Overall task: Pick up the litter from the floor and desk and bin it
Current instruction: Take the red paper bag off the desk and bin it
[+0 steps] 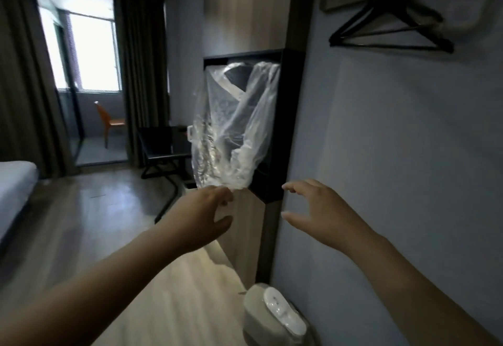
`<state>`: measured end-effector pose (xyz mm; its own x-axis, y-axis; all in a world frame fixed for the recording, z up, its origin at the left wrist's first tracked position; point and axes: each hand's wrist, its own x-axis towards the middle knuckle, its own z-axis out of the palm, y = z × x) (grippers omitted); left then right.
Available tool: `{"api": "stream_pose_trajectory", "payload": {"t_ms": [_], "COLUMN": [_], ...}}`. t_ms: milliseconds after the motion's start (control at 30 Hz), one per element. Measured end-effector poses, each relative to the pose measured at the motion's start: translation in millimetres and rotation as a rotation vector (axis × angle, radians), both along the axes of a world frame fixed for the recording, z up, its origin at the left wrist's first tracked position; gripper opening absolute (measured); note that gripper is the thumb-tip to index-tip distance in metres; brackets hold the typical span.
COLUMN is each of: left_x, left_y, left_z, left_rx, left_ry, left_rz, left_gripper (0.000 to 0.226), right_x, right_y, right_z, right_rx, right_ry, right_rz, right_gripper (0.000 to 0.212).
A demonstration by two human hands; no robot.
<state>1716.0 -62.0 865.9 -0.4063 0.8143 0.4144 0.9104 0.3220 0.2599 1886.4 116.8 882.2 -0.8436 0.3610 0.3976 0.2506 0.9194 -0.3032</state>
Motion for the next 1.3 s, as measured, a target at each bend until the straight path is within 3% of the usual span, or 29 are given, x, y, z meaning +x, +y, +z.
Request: {"api": "stream_pose_trajectory", "payload": {"t_ms": [333,767,1300], "left_x": [-145.5,-380.7,-733.8], "left_y": [-44.7,11.6,3.5], "left_z": [6.6,13.3,3.9], "left_rx": [0.095,0.102,0.074], "left_ry": [-0.043,-0.034,-0.037], "left_rz": [0.190,0.384,0.433], "left_gripper": [0.034,0.032,0.035], "right_x": [-188.3,-468.3,-818.2], "right_y": [-20.8,52.7,62.6], "right_z": [17.6,24.8,0.2], "right_rx": [0.022,0.072,0.056], "right_ry": [0.057,0.087,0.007], "right_rz": [0.200,0.408,0.377], "right_gripper": [0.048,0.047,0.048]}}
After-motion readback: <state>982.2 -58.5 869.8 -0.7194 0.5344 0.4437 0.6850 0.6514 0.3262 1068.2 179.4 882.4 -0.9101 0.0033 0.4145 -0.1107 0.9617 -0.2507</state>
